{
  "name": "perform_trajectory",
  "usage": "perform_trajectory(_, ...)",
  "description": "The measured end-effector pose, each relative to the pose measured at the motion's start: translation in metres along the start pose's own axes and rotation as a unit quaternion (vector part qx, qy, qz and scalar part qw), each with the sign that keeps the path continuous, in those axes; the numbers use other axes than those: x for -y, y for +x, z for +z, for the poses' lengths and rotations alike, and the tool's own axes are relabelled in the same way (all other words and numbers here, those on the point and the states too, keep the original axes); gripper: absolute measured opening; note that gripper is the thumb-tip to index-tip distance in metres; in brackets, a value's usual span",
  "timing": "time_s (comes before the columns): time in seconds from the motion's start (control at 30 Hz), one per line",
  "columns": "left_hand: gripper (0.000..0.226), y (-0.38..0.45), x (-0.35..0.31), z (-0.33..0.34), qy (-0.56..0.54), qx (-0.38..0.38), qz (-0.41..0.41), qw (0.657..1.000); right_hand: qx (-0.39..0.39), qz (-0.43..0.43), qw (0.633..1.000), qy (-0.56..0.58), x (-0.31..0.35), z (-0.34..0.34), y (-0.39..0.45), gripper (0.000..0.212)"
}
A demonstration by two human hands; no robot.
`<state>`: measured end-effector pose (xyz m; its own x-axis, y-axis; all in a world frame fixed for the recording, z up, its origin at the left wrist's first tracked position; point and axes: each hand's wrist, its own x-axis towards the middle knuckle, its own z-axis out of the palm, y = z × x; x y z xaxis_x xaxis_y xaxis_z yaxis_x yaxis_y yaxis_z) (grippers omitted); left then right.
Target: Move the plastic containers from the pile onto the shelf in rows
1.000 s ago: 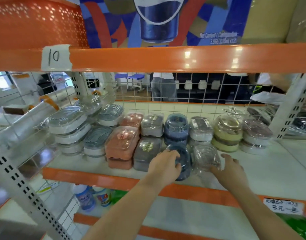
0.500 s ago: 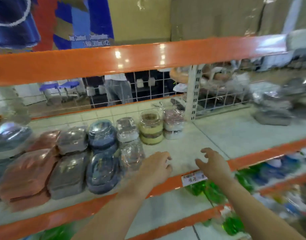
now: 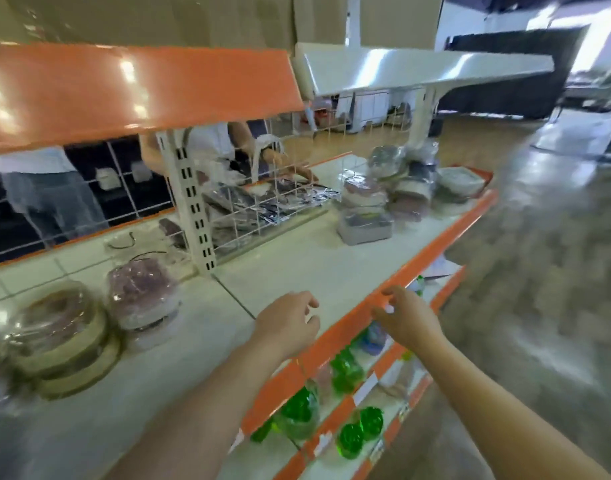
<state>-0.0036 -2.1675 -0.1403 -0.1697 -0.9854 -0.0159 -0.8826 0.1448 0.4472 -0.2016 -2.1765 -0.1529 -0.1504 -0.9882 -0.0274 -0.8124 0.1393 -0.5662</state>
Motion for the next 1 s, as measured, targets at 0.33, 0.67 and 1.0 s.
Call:
perform_trajectory(0.33,0.05,0.155,-0.054,0.016,-0.009,-0.008,0.032,0.999,-0.032,0.03,0.999,0.012,-0.053,-0.053,0.112,0.058)
perform_trajectory(0.67,0.043,0.259,-0.148,0.055,-0.052,-0.088,0.073,0.992,-0.071,0.028,0.997,0.016,-0.127,-0.116,0.213,0.063)
perform_trajectory(1.0,0.065,0.373,-0.245,0.092,-0.085,-0.169,-0.056,0.98,-0.06,-0.031,0.998,-0.002,-0.2,-0.193,0.348,0.08)
